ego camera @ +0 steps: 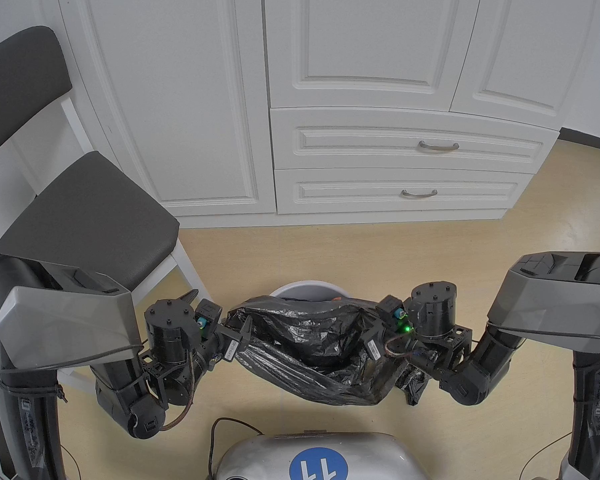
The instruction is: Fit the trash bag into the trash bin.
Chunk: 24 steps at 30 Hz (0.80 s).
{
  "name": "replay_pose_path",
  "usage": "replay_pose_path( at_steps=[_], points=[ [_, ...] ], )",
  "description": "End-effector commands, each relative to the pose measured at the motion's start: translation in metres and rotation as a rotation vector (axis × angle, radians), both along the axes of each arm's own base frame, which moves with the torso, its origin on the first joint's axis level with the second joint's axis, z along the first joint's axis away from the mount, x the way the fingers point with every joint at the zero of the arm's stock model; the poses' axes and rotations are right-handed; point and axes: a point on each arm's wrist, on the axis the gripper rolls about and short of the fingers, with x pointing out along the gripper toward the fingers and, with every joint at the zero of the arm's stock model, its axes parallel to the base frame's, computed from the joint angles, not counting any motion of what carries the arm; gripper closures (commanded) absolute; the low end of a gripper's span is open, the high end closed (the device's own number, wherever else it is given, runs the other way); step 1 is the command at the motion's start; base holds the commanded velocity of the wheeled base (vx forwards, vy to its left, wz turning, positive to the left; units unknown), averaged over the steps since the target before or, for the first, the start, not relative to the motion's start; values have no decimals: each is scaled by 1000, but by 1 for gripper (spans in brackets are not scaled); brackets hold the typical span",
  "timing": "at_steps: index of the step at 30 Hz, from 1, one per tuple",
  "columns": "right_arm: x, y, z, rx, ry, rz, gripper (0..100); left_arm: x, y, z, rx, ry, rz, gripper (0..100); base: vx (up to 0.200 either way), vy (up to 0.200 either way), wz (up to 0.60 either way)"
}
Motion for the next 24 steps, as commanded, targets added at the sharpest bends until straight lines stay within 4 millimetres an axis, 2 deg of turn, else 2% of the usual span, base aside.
replay_pose_path(
  at_steps=[1, 9, 16, 24],
  points=[
    [22, 18, 16, 132, -69, -106, 100, 4, 0, 3, -11, -17, 6, 0, 0, 0, 0],
    [52, 55, 16, 345, -125, -186, 100, 12, -1, 11, -21, -64, 81, 0, 0, 0, 0],
    [66, 65, 4, 379, -148, -211, 100, 9, -2, 13, -22, -65, 75, 0, 0, 0, 0],
    [78, 66, 5, 411, -189, -267, 100, 7, -2, 22, -34, -87, 69, 0, 0, 0, 0]
  ],
)
